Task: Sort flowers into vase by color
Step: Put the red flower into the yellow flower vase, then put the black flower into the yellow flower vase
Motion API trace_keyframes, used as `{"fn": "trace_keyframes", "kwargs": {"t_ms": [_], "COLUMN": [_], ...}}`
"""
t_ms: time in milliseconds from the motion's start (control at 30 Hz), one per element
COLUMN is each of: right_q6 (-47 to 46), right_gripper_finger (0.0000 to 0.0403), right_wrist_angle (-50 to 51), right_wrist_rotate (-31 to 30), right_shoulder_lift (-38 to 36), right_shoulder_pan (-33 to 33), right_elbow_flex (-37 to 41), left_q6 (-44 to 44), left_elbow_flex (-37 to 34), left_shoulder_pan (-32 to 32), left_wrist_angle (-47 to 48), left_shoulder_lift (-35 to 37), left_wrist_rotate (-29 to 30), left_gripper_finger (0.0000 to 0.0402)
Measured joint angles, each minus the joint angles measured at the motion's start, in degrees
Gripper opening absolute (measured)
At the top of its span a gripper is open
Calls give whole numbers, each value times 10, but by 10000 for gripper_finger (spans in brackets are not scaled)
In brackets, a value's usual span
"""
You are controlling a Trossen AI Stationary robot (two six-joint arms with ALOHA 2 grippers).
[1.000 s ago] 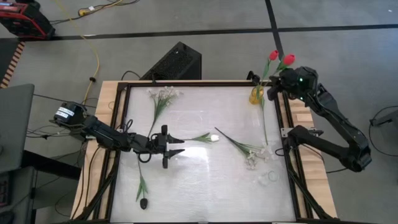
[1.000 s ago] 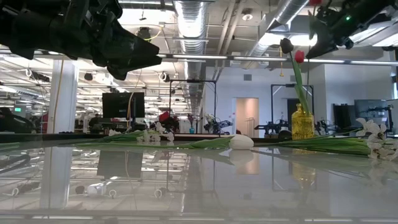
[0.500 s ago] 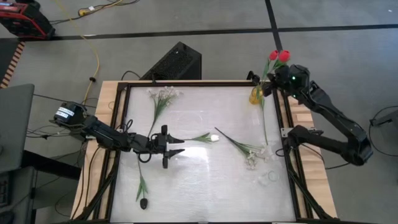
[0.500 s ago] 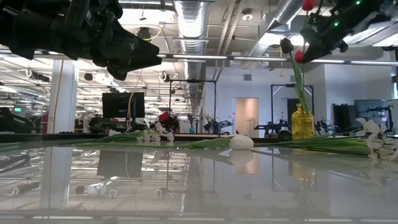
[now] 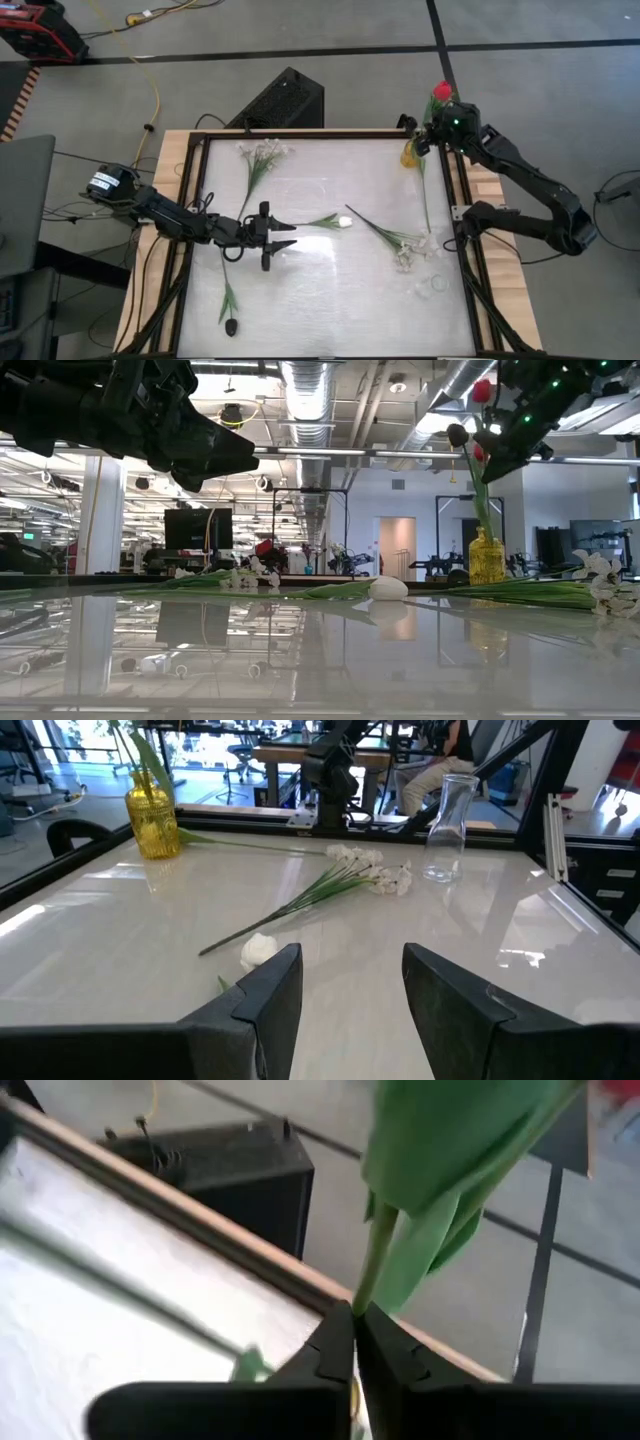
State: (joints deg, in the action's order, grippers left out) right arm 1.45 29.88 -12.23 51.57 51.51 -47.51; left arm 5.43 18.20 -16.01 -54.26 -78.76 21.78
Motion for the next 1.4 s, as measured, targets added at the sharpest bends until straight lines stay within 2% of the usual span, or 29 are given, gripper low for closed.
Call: {"fn": "trace_keyframes", "kwargs": {"t_ms": [400, 767, 867, 933, 1100, 1167, 1300, 1400], "right_q6": [-1, 0, 0, 0, -1, -18, -63, -80], "right_gripper_finger": [110, 120, 120, 120, 120, 120, 120, 120], "right_wrist_angle": [106, 271, 326, 354, 381, 379, 362, 343], "right_wrist_rotate": [0, 3, 25, 71, 264, 316, 331, 330], "right_shoulder_lift": [9, 9, 9, 8, 8, 10, 14, 25], "right_shoulder_pan": [0, -7, -27, -47, -128, -174, -285, -375], "right_elbow_flex": [-23, -119, -154, -174, -189, -188, -177, -175], "left_q6": [-2, -2, -2, -2, 23, 52, 127, 218], "left_elbow_flex": [0, 0, 0, 0, 0, 0, 0, 0], "left_shoulder_pan": [0, 0, 0, 0, 0, -1, -10, -25], "left_wrist_angle": [8, 9, 12, 15, 17, 23, 62, 87], "left_shoulder_lift": [0, 0, 0, 0, 0, 0, 0, 0], "left_wrist_rotate": [0, 0, 0, 0, -1, -9, -69, -144], "left_gripper_finger": [162, 162, 162, 162, 162, 162, 162, 162]}}
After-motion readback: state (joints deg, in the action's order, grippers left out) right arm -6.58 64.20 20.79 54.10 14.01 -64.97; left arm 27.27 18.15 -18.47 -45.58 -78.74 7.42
